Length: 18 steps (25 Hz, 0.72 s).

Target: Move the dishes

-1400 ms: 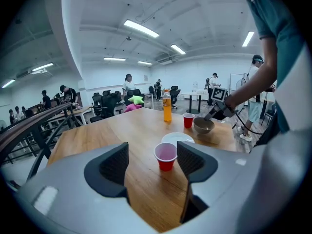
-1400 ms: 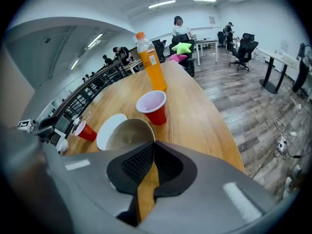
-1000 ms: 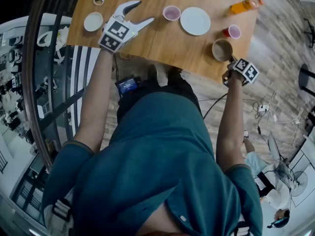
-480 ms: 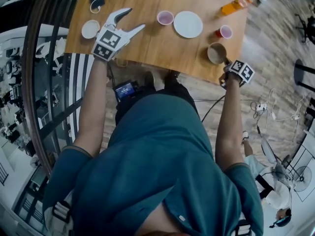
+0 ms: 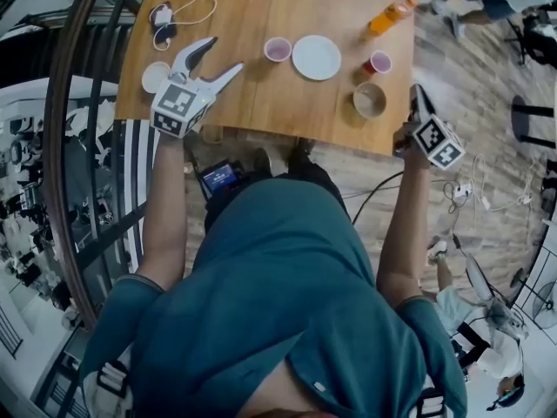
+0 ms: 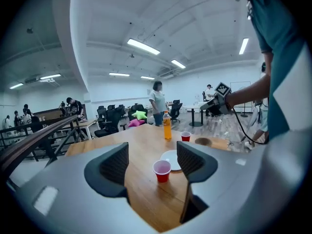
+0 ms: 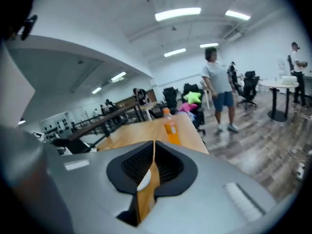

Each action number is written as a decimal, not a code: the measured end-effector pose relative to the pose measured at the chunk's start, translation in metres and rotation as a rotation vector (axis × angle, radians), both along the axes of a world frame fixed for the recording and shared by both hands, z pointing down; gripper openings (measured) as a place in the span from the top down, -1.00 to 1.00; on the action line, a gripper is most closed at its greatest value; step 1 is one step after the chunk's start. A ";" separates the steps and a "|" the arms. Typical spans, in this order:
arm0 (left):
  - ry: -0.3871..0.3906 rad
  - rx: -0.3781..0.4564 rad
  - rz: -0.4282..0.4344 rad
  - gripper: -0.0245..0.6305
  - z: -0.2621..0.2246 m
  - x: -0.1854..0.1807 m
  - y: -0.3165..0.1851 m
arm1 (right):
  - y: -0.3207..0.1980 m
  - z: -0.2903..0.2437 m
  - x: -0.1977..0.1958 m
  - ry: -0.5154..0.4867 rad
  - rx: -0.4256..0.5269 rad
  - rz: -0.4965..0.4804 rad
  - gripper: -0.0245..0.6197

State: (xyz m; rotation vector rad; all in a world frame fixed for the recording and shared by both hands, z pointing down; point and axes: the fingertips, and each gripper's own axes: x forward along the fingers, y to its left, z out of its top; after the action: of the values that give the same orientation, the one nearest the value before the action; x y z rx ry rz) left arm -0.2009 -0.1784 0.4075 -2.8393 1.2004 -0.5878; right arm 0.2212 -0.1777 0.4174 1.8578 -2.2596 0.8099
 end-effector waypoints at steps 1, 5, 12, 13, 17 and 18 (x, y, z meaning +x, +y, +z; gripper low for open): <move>0.025 0.011 -0.004 -0.01 -0.008 0.000 0.002 | 0.000 -0.030 -0.014 -0.003 0.088 -0.049 0.87; 0.095 0.066 -0.014 0.01 -0.041 0.005 0.010 | 0.014 -0.116 -0.062 0.109 0.277 -0.224 0.90; 0.153 0.156 0.014 0.04 -0.079 0.018 0.012 | 0.032 -0.166 -0.103 0.159 0.357 -0.307 0.90; 0.155 0.160 0.022 0.04 -0.079 0.025 0.007 | 0.029 -0.164 -0.100 0.162 0.357 -0.311 0.90; 0.154 0.185 0.046 0.04 -0.084 0.029 0.025 | 0.054 -0.163 -0.101 0.162 0.366 -0.307 0.90; 0.154 0.192 0.050 0.04 -0.085 0.026 0.034 | 0.065 -0.164 -0.105 0.163 0.369 -0.304 0.90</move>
State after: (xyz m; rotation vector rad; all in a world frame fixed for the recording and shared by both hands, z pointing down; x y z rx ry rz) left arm -0.1753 -0.1442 0.3221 -2.7825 1.1332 -0.2404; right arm 0.1160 -0.1131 0.2535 1.5660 -2.6235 0.2001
